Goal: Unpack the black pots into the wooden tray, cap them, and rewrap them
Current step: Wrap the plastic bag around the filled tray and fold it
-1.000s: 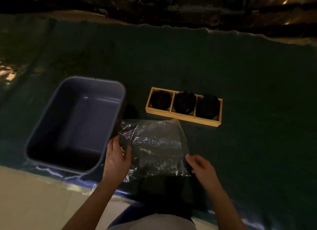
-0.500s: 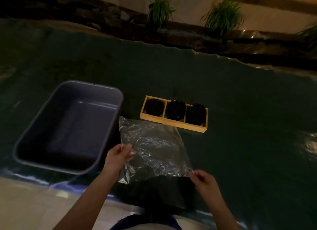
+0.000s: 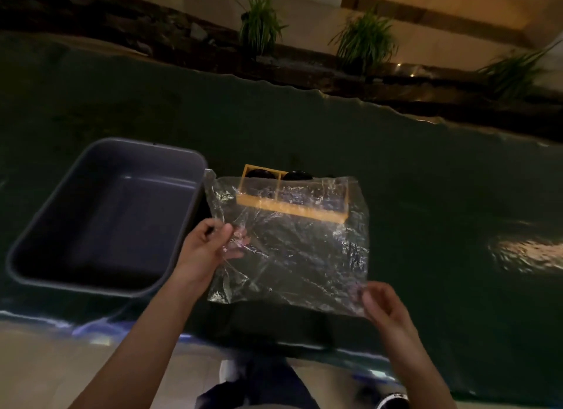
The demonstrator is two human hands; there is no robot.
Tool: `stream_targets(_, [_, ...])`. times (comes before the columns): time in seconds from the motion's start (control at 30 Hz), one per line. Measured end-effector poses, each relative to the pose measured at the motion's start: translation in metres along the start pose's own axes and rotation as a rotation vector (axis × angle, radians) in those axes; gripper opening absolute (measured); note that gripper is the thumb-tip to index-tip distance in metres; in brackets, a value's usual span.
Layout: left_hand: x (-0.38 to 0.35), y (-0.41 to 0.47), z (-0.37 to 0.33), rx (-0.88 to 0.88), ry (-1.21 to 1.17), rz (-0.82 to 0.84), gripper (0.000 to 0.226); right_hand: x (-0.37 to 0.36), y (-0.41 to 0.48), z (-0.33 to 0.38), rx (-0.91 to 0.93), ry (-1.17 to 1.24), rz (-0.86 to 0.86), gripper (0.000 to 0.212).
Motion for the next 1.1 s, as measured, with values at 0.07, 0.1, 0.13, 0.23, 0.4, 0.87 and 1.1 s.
stream_targets(0.07, [-0.005, -0.004, 0.000, -0.010, 0.051, 0.007, 0.016, 0.002, 0.003, 0.007, -0.062, 0.189, 0.049, 0.059])
stream_targets(0.1, [-0.008, -0.006, 0.001, -0.005, 0.065, 0.012, 0.020, 0.000, 0.008, 0.014, -0.083, 0.260, 0.082, 0.076])
stream_targets(0.13, [-0.010, -0.008, 0.001, -0.001, 0.075, 0.018, 0.024, -0.002, 0.014, 0.023, -0.090, 0.298, 0.114, 0.089])
stream_targets(0.23, [-0.015, -0.012, -0.001, -0.008, 0.132, 0.041, 0.031, -0.014, 0.030, 0.057, -0.068, 0.303, 0.201, 0.083])
stream_targets(0.4, [-0.020, -0.013, -0.016, -0.179, 0.306, -0.032, 0.027, -0.022, 0.050, 0.091, 0.008, 0.181, 0.076, 0.032])
stream_targets(0.87, [-0.040, 0.002, -0.034, -0.536, 0.510, -0.300, 0.033, -0.013, 0.074, 0.112, 0.143, 0.144, -0.075, 0.040])
stream_targets(1.1, [-0.046, 0.012, -0.043, -0.164, 0.208, 0.172, 0.054, 0.001, 0.069, 0.120, 0.168, 0.060, 0.075, 0.022])
Point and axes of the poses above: each hand's wrist, its own y-axis towards the middle knuckle, its own x-axis out of the back of the hand, z = x × y, the point moved 3 cm from there along y, towards the middle knuckle, and after that the axes turned 9 degrees about -z, right-handed, at the moved point
